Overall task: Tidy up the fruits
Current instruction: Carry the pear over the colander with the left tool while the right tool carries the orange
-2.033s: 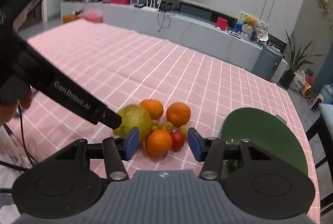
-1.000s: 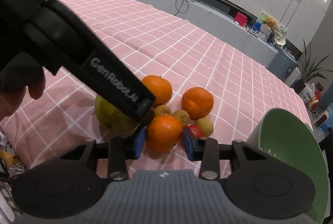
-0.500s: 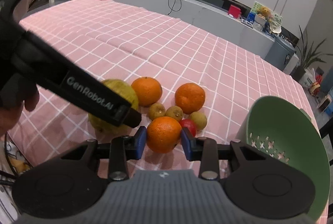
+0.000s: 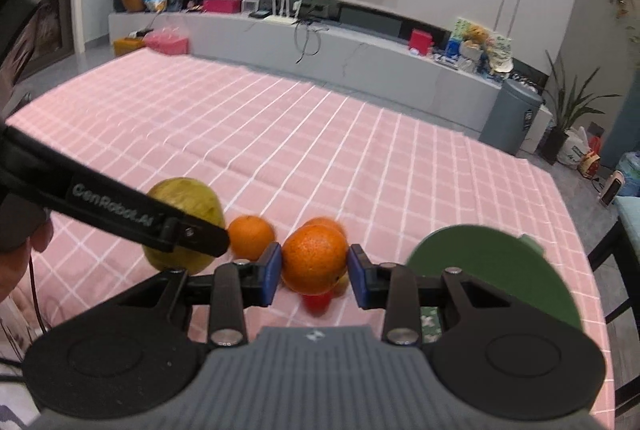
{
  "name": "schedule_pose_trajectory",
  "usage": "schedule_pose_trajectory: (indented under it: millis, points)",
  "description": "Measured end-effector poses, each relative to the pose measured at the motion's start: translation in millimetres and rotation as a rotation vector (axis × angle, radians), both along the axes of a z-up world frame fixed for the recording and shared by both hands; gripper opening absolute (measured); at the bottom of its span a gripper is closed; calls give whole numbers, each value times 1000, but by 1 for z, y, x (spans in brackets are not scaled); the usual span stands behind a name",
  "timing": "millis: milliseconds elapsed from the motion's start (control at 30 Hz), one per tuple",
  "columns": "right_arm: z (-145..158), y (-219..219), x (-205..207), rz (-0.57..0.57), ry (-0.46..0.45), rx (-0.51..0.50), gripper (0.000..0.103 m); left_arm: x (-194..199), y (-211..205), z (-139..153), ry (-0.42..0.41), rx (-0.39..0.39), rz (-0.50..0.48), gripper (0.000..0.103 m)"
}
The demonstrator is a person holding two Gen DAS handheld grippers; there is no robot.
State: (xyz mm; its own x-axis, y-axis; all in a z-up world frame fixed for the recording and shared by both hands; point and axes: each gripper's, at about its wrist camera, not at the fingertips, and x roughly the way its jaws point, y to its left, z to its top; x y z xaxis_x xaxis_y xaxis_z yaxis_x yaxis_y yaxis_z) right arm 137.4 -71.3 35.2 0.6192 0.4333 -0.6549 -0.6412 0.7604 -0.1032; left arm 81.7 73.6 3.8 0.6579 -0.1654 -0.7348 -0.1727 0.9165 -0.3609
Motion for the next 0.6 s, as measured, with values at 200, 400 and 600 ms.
schedule_pose_trajectory:
  millis: [200, 400, 600]
  points:
    - [29, -28, 6, -61, -24, 34, 32, 10, -22, 26, -31, 32, -16, 73]
    - [50, -63, 11, -112, -34, 61, 32, 22, -51, 49, -72, 55, -69, 73]
    - [56, -95, 18, -159, -26, 63, 32, 41, -84, 61, -87, 70, -143, 73]
